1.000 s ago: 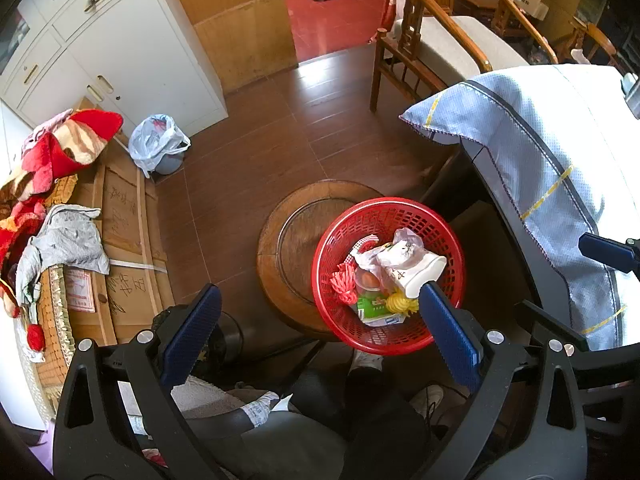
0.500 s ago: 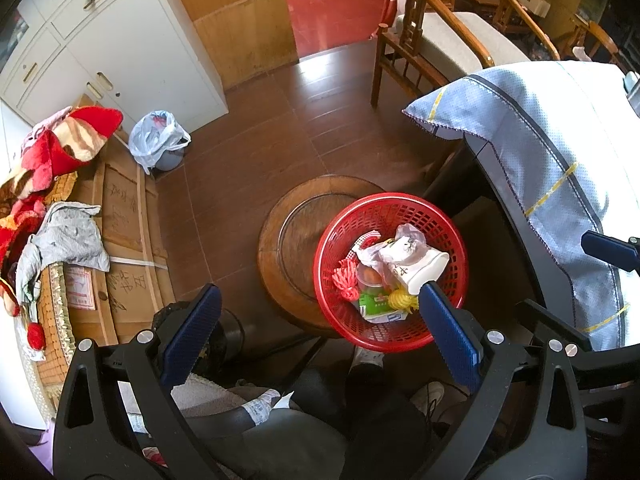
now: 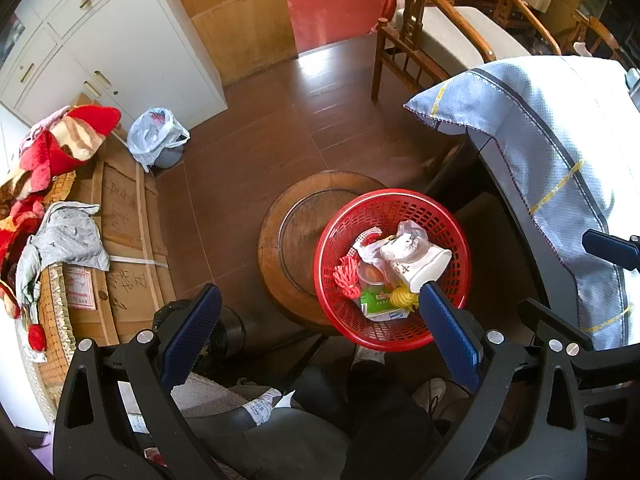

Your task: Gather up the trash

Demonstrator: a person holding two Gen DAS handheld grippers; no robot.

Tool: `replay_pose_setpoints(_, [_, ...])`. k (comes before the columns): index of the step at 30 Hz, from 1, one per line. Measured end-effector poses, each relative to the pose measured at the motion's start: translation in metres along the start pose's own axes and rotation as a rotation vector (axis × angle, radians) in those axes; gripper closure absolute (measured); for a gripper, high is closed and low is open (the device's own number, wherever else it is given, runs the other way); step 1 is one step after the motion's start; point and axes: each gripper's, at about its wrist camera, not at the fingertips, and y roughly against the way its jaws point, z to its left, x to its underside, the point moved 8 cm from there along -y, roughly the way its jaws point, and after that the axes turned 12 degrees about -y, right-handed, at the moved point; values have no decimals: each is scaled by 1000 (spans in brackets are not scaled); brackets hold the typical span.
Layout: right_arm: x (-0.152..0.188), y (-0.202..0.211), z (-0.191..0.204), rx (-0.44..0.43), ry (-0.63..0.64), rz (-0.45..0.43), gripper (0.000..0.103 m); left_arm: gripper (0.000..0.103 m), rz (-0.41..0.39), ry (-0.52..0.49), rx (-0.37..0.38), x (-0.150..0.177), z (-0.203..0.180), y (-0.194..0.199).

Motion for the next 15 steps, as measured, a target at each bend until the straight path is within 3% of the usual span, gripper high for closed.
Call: replay_pose_setpoints(15, [-2,-4,-2,-3,-3,16,20,8,10,-7,-2,-3,-1,-6])
